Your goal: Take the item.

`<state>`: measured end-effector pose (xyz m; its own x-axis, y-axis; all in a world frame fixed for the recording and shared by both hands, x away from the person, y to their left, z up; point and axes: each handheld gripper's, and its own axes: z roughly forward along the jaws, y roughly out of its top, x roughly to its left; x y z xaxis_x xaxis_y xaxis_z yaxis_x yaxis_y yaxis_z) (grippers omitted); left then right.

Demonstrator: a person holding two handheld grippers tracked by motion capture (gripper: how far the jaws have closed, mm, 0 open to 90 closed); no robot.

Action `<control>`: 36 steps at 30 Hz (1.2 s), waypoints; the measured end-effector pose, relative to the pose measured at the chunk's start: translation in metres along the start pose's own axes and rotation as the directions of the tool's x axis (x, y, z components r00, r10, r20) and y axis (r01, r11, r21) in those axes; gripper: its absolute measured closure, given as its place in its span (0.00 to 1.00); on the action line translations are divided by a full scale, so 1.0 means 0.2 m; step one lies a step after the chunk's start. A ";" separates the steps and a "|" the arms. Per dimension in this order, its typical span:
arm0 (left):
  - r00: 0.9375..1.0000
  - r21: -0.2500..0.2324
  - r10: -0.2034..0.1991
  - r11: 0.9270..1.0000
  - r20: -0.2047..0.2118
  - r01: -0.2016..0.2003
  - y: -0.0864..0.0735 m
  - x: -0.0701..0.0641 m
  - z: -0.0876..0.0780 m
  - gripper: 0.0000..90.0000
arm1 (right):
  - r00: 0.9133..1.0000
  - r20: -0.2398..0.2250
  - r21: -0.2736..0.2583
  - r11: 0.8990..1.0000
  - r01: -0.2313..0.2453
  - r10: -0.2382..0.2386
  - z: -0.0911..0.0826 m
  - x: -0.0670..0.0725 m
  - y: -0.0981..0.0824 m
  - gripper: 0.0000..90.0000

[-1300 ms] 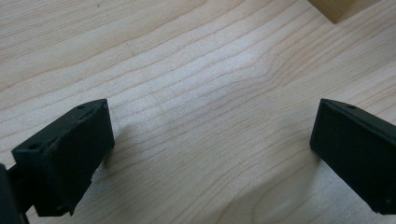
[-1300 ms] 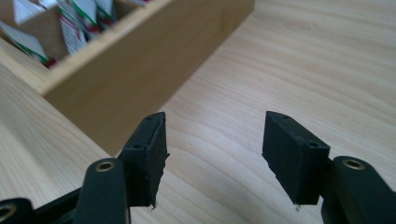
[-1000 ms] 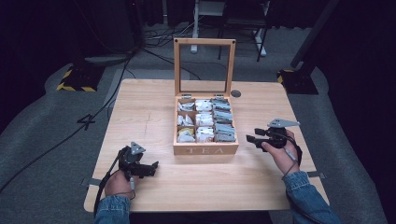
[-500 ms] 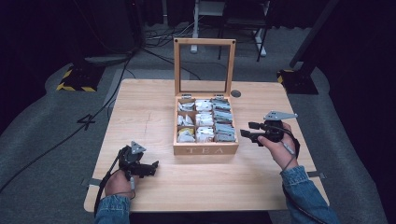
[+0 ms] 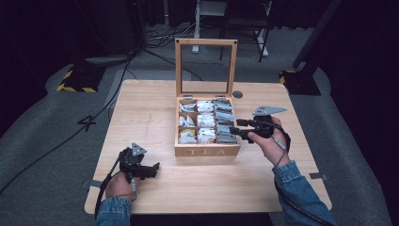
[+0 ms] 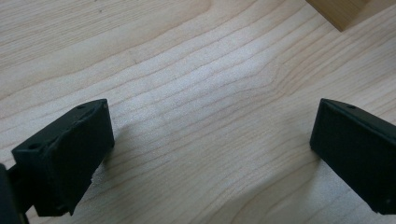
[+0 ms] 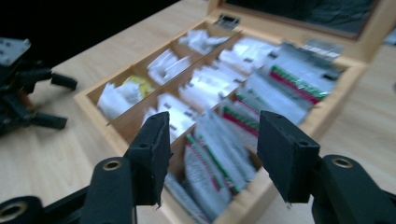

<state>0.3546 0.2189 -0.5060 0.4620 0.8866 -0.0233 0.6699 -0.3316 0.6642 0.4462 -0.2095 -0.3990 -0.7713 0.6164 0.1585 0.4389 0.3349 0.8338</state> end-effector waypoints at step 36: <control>1.000 0.000 0.000 1.000 0.001 0.000 0.00 0.00 0.00 0.00 | 0.976 -0.164 0.323 0.927 0.190 -0.143 0.44 0.15 0.11 0.80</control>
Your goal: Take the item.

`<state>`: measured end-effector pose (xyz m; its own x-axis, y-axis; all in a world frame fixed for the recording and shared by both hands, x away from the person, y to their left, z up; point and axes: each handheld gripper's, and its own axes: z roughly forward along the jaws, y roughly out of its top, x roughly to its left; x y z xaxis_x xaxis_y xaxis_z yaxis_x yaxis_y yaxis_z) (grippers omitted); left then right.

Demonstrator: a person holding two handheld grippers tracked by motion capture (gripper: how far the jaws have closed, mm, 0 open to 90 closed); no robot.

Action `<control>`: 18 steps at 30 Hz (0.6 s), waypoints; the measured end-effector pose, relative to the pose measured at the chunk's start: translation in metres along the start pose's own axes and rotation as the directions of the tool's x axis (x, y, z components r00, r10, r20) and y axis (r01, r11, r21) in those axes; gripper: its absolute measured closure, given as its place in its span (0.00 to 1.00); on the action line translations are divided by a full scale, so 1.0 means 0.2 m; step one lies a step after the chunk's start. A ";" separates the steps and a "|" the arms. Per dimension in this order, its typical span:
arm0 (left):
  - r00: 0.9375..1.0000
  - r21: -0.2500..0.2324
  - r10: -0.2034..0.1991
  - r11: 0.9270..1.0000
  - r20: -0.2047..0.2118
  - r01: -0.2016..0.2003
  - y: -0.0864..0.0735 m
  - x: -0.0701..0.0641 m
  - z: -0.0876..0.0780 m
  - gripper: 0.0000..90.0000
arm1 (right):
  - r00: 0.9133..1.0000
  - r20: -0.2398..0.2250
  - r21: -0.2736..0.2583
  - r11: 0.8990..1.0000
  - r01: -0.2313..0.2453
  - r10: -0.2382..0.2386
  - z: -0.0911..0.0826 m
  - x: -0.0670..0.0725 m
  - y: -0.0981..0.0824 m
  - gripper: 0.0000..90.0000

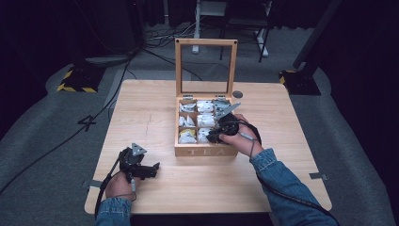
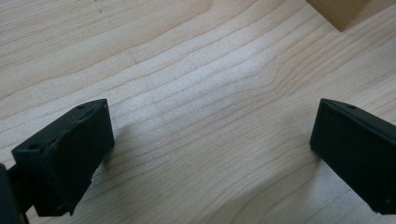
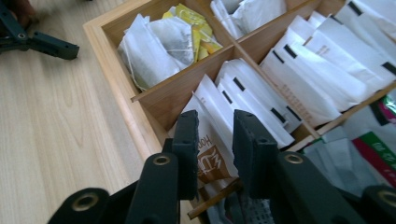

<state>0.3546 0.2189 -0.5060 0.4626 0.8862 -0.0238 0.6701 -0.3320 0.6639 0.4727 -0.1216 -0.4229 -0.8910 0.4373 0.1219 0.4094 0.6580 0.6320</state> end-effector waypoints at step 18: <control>1.000 0.000 0.000 1.000 0.000 0.000 0.00 0.00 0.00 0.00 | 0.998 -0.033 0.068 0.996 0.058 -0.055 0.06 0.01 0.02 1.00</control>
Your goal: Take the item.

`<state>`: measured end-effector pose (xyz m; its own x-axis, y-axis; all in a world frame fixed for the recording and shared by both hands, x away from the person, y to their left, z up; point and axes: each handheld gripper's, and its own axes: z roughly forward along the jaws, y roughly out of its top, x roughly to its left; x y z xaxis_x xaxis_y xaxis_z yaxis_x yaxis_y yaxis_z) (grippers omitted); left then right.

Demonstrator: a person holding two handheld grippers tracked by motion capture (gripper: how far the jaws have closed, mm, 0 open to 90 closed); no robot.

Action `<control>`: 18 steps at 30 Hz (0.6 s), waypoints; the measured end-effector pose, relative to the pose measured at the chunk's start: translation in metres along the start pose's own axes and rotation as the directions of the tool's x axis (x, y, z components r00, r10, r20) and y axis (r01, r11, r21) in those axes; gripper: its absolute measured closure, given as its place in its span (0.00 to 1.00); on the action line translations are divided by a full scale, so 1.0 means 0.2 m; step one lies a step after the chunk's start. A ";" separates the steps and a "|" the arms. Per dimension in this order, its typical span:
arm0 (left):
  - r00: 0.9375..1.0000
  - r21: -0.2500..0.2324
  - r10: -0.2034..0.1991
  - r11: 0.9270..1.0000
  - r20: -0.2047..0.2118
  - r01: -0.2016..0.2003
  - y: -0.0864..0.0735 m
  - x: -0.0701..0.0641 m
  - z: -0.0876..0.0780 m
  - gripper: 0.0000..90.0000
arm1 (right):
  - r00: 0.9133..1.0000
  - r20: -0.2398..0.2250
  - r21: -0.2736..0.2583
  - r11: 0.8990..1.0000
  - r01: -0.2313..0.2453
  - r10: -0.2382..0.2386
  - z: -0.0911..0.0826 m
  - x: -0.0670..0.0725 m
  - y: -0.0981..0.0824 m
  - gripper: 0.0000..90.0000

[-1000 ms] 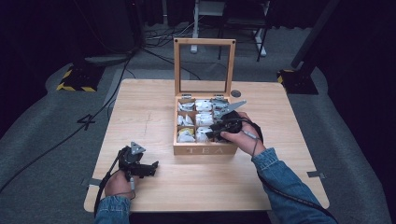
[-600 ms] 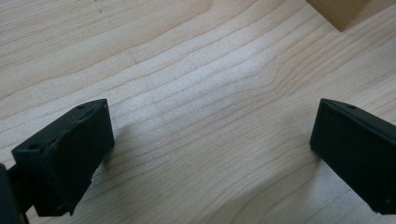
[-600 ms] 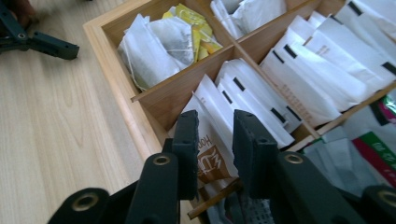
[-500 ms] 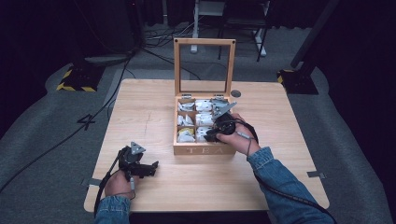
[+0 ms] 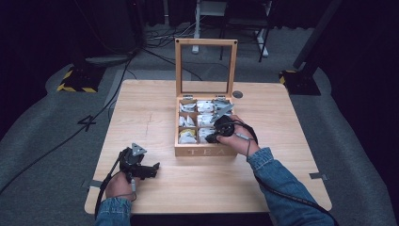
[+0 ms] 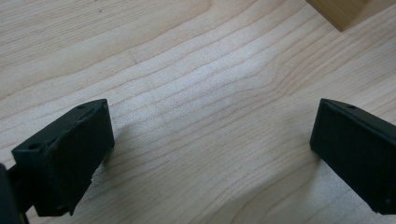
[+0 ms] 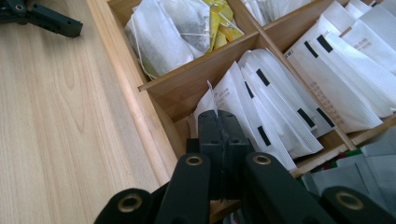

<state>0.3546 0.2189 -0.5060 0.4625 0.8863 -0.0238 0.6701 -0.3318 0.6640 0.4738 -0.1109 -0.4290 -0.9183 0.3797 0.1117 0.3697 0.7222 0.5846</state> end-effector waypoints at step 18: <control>1.000 -0.002 -0.003 1.000 0.003 0.003 0.00 0.00 0.00 0.00 | 0.998 0.059 -0.202 0.979 0.031 -0.020 -0.21 0.03 0.02 1.00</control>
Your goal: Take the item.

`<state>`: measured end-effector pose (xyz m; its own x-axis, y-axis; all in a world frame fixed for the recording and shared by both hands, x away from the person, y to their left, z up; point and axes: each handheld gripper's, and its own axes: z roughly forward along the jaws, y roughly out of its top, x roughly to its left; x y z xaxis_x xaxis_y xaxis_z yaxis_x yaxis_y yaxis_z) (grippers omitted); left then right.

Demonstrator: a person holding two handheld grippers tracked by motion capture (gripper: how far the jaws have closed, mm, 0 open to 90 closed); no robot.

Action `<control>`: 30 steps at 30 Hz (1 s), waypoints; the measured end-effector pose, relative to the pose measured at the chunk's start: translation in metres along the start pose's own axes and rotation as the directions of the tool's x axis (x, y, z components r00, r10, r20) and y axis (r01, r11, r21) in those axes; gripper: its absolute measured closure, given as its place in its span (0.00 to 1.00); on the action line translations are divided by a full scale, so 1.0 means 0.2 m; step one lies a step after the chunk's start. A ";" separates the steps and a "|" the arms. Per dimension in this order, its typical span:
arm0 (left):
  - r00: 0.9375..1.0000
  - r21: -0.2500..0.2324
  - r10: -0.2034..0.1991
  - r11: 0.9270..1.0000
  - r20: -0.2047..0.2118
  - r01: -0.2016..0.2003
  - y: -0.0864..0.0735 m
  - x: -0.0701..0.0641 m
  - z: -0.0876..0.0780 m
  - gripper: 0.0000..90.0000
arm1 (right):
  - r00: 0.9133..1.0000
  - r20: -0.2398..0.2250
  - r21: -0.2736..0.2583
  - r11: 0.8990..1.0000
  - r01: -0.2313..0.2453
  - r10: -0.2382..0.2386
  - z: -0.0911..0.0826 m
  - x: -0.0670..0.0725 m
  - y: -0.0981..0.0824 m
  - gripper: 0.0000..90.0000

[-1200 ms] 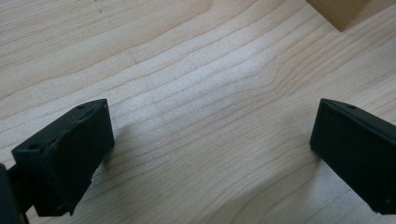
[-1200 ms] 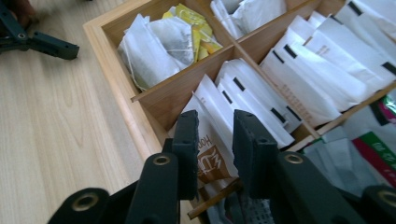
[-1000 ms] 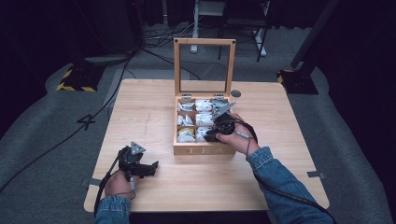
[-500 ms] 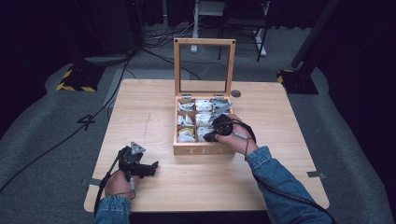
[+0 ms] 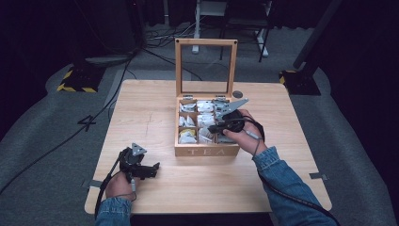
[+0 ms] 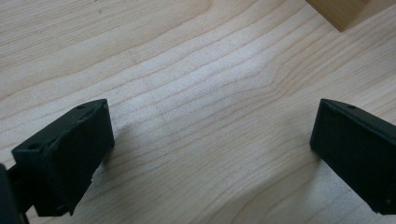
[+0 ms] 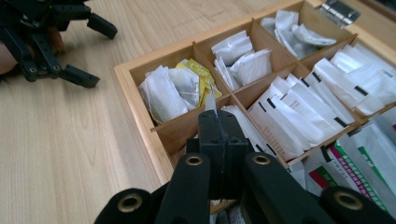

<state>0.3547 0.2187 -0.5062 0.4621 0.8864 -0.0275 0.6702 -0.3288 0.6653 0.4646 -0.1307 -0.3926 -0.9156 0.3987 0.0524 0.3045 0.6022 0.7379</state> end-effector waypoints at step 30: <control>1.000 -0.001 0.001 1.000 -0.002 -0.001 0.00 0.00 0.00 0.00 | 0.994 0.096 -0.254 0.967 -0.031 0.057 -0.39 0.06 -0.13 1.00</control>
<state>0.3548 0.2187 -0.5062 0.4617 0.8867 -0.0257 0.6695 -0.3293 0.6659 0.4256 -0.1959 -0.3592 -0.8670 0.4974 0.0296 0.2561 0.3938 0.8828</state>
